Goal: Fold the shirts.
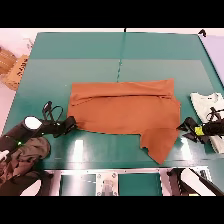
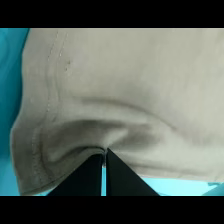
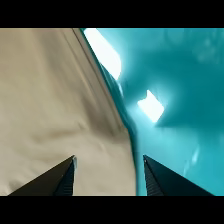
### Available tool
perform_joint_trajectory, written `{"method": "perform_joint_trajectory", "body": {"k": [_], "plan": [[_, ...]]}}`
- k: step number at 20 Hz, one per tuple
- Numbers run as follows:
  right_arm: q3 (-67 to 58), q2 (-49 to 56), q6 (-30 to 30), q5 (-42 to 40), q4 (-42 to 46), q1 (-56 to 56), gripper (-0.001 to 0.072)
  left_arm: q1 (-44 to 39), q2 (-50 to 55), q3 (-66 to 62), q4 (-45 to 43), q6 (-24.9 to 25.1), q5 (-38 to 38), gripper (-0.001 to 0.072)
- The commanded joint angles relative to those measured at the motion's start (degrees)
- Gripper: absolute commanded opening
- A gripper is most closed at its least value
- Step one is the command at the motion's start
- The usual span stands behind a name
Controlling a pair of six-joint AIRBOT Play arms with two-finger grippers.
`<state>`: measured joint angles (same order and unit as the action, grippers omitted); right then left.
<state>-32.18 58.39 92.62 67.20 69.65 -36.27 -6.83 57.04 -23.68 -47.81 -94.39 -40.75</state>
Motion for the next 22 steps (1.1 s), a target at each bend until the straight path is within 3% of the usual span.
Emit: {"method": "perform_joint_trajectory", "body": {"k": [1, 5, 10, 11, 13, 15, 17, 20, 22], "plan": [[1.86, -0.04, 1.7, 6.38, 1.6, 0.0, 0.0494, 1.09, 0.04, -0.11, -0.09, 3.08, -2.27, 0.0026], [7.89, -0.04, 2.05, 5.6, -1.44, 0.24, 0.0493, 1.09, 0.04, -0.11, -0.11, 4.02, -3.19, 0.0026], [16.44, -0.02, -4.02, -4.15, -12.72, 0.24, 0.049, 1.09, 0.04, -0.11, 0.2, 4.44, -3.43, 0.0026], [16.65, -0.02, -6.14, -4.33, -14.91, 0.24, 0.0429, 1.11, 0.04, -0.13, 0.2, 4.48, -3.72, 0.0026], [14.64, -0.11, -9.35, -1.44, -16.55, 0.22, 0.0042, 1.11, -0.07, -1.18, -0.28, 6.45, -6.27, 0.0026], [10.82, -0.37, -9.31, 3.02, -16.02, 0.15, 0.002, 1.11, -0.31, -4.09, -3.3, 6.84, -11.47, 0.0026], [7.1, -2.21, -8.31, 6.25, -13.99, 0.13, 0.0019, 1.11, -0.31, -8.07, -11.37, 3.98, -18.08, 0.0025], [3.67, -6.16, -2.89, 9.62, -4.22, 0.13, 0.002, 1.09, -0.31, -12.59, -21.33, 1.4, -26.75, 0.0025], [3.45, -8.52, 0.22, 10.29, -0.09, 0.13, 0.002, 1.09, -0.31, -13.7, -22.86, 1.44, -31.43, 0.0025]]}}
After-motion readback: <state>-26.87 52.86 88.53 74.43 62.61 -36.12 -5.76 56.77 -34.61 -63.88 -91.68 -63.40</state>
